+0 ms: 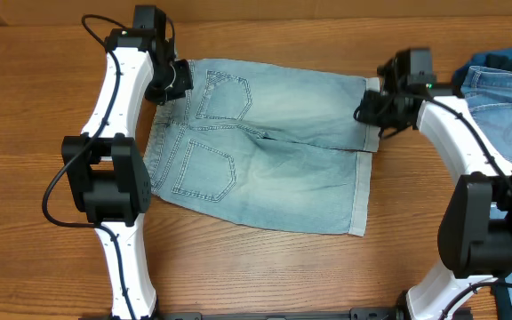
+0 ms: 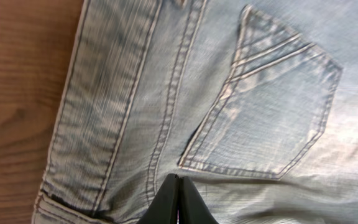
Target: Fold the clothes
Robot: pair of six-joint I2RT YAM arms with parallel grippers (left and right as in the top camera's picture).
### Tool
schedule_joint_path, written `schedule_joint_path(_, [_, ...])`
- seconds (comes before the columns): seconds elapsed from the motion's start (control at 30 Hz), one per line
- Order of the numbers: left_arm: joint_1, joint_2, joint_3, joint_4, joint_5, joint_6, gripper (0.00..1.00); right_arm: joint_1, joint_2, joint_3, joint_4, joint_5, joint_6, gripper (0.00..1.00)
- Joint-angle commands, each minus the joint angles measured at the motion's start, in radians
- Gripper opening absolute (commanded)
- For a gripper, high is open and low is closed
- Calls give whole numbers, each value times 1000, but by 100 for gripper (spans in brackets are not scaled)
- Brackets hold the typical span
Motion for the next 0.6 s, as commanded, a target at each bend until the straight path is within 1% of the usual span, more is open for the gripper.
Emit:
schedule_joint_path(0.0, [-10, -27, 9, 3, -50, 55, 4, 0, 8, 28, 18, -9, -11, 4])
schedule_joint_path(0.07, [-11, -13, -2, 3, -51, 68, 4, 0, 30, 28, 33, -7, -11, 4])
schedule_joint_path(0.2, [-9, 13, -2, 3, -145, 79, 4, 14, 96, 28, 64, -7, -64, 4])
schedule_joint_path(0.33, [-8, 18, -8, -1, -154, 79, 4, 30, 157, 28, 91, -7, -93, 4])
schedule_joint_path(0.4, [-9, 18, -29, 24, -168, 82, 4, 33, 172, 28, 105, -8, -93, 4])
schedule_joint_path(0.57, [-9, 19, -156, 167, -167, 87, 4, 37, 183, 28, 116, -7, -104, 4])
